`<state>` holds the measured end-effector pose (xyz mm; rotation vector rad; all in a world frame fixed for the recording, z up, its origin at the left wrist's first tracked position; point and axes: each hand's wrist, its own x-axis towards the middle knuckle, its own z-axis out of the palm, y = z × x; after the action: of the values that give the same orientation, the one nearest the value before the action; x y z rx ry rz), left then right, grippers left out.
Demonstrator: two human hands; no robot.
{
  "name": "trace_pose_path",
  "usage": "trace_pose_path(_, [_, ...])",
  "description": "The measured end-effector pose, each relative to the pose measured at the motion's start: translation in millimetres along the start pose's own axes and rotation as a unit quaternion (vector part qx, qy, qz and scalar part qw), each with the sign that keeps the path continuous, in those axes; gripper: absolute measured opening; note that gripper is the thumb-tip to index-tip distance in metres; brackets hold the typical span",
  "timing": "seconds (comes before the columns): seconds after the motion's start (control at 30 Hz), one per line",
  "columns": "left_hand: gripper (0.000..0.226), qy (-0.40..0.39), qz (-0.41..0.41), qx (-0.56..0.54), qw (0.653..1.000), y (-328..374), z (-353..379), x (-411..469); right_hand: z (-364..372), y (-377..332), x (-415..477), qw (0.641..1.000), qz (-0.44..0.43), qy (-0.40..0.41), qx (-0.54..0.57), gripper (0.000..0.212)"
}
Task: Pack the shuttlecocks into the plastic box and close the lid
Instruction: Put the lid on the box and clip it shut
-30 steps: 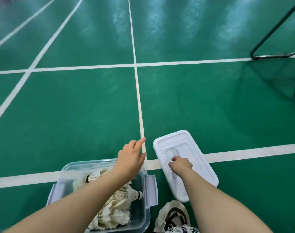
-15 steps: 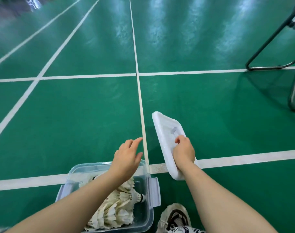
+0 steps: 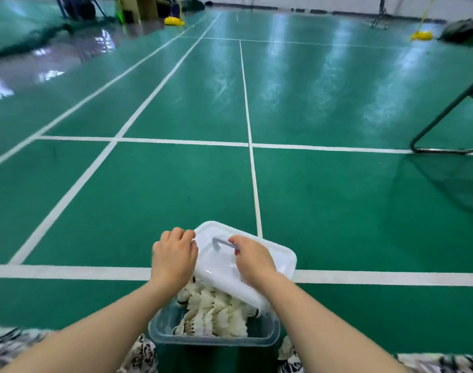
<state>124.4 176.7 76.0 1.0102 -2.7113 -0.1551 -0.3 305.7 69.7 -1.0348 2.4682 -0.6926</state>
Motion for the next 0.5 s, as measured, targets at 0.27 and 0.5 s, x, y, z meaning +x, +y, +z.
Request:
trace_pose_path(0.27, [0.035, -0.133, -0.075, 0.002, 0.988, -46.2, 24.5, -48.7, 54.0, -15.3, -41.0, 0.996, -0.034, -0.078, -0.039, 0.059])
trace_pose_path(0.5, [0.049, -0.181, -0.089, 0.006, 0.98, -53.5, 42.9, -60.8, 56.5, -5.2, -45.2, 0.988, -0.056, -0.115, -0.089, 0.051])
